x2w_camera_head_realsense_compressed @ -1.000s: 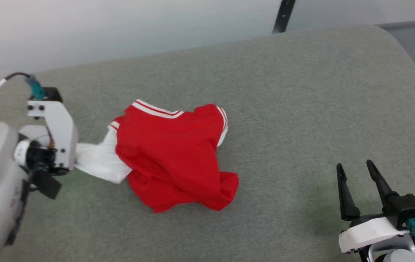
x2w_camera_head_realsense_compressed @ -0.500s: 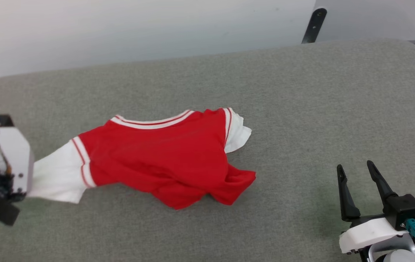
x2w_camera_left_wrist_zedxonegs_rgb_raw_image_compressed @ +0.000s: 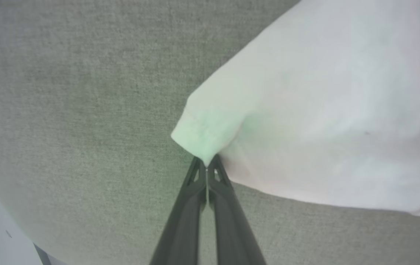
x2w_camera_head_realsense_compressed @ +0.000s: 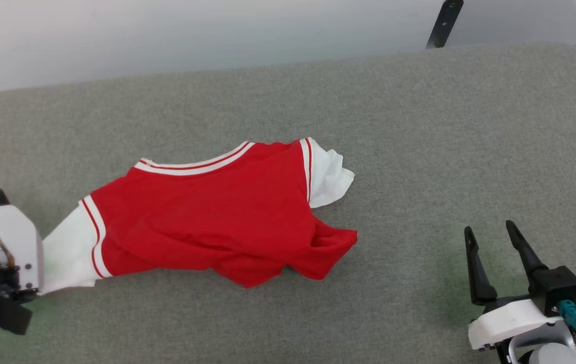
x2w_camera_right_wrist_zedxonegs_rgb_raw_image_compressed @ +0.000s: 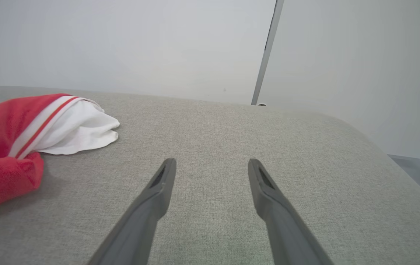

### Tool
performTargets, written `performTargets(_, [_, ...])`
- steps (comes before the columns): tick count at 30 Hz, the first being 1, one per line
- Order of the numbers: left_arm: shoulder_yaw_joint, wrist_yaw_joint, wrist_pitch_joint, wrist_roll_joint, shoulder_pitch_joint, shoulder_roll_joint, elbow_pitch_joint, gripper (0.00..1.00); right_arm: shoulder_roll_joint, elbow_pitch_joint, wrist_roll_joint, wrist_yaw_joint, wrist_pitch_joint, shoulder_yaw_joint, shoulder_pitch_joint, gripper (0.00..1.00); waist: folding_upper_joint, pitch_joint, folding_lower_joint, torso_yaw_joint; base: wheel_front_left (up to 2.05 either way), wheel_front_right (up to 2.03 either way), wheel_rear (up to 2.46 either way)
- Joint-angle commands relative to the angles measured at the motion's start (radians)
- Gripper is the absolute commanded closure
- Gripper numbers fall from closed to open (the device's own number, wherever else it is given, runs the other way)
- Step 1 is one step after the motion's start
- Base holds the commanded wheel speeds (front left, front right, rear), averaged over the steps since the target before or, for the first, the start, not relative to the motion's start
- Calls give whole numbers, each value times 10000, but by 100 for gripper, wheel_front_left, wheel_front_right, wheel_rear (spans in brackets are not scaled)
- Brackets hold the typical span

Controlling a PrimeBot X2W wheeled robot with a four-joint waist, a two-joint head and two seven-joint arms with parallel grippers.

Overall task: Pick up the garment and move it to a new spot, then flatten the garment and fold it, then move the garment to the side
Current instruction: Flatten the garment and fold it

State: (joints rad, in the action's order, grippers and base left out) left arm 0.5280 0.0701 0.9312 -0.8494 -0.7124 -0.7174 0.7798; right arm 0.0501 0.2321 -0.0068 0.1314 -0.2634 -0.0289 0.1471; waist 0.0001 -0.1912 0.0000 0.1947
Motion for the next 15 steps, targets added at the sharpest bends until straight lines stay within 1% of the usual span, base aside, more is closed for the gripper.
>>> performTargets(1, [0, -51, -53, -81, 47, 178, -23, 98, 2, 85, 0, -14, -20, 7, 27, 0, -1, 50, 0, -29, 0, 0, 0])
performTargets(2, [-25, -72, -152, -88, -26, 210, -65, 72, 2, 126, -11, -14, -20, 29, 3, 0, -1, 116, 0, -54, 0, 0, 0])
performTargets(3, [-42, -66, -232, -69, -117, 214, -115, 21, 2, 161, -28, -14, -20, 55, -37, 0, -1, 179, 0, -89, 0, 0, 0])
performTargets(4, [-12, -82, -214, -44, -153, 223, -141, 0, 2, 225, -26, -14, -18, 90, -79, 0, -1, 268, 0, -120, 0, 0, 0])
performTargets(7, [82, -178, -219, 44, -284, 256, -377, 0, -1, 425, 86, -14, -20, 204, -181, 0, -1, 586, 0, -287, 0, 0, 0])
performTargets(12, [275, -171, -156, 169, -319, 304, -928, 0, 2, 824, 369, -14, 84, 554, -270, 0, -1, 1234, 0, -691, 0, 0, 0])
performTargets(15, [165, -156, -749, 186, -145, 354, -1460, 0, 70, 895, 467, -14, 178, 646, -342, 0, -1, 1605, 0, -983, 0, 0, 0])
